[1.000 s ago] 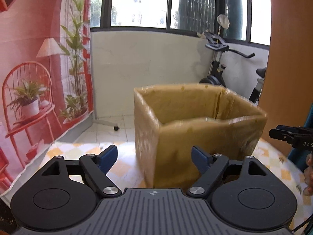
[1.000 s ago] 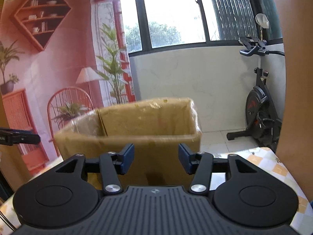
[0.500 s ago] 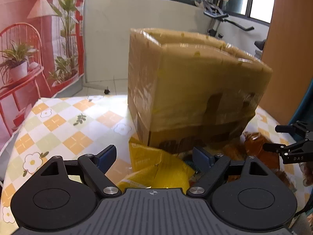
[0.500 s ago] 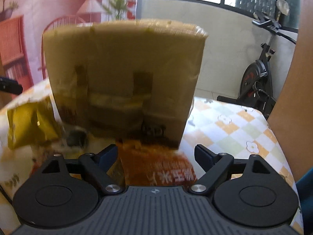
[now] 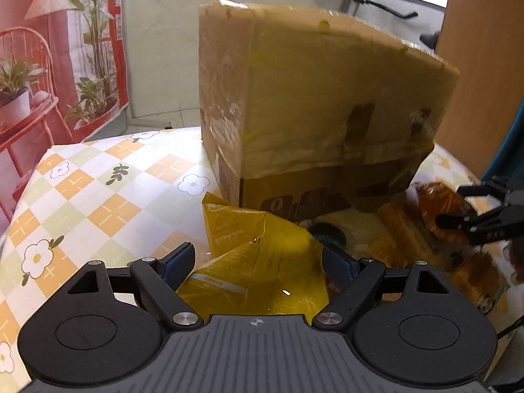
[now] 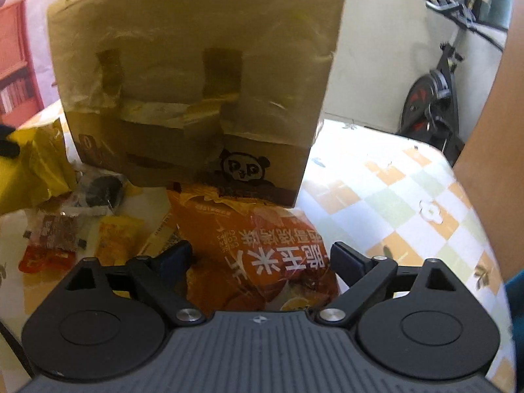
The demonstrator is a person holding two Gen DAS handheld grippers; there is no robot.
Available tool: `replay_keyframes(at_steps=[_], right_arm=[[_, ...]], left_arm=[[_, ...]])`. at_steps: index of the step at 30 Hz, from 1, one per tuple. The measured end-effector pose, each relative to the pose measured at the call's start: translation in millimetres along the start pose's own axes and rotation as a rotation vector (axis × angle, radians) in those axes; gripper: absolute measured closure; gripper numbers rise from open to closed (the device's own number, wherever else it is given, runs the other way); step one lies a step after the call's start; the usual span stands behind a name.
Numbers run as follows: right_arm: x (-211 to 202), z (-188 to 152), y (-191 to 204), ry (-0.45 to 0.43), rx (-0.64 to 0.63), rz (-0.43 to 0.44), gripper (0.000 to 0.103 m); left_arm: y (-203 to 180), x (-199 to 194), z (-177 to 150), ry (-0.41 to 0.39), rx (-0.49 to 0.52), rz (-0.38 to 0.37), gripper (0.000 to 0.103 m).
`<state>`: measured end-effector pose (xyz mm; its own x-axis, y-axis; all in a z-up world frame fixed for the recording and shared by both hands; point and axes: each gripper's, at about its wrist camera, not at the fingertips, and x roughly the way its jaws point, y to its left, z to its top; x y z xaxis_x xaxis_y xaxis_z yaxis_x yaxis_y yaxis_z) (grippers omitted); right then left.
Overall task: Organize snacks
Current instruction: 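Grasp the orange bag with the right tool while the left grasps the yellow bag, then lift the orange and yellow bags toward the box opening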
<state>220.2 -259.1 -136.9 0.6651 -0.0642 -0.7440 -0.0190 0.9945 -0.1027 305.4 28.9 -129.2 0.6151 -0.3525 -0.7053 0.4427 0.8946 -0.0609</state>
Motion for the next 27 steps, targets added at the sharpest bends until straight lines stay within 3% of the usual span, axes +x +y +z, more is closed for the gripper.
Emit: replay_keyframes(at_steps=[6,14,18,21,27], right_arm=[[5,0,-2,0.009,0.015,-0.009,0.006],[7,-3,-3,-0.001,0.040,-0.004,0.005],[5,-5,0,-0.005,0.034,-0.011,0.015],[3,-5,3,-0.001,0.034,0.001,0.021],[-6,-3,3,-0.007,0.048,0.025,0.028]], left_arm=[[-1,11,-3,0.023,0.005,0.009,0.010],[-1,21,-10,0.047,-0.011,0.016,0.013],[7,15,-12,0.022,-0.082,0.016,0.022],[11,8,-15,-0.021,-0.140,-0.012,0.023],[7,-8,-12,-0.064,-0.145,0.016,0.023]])
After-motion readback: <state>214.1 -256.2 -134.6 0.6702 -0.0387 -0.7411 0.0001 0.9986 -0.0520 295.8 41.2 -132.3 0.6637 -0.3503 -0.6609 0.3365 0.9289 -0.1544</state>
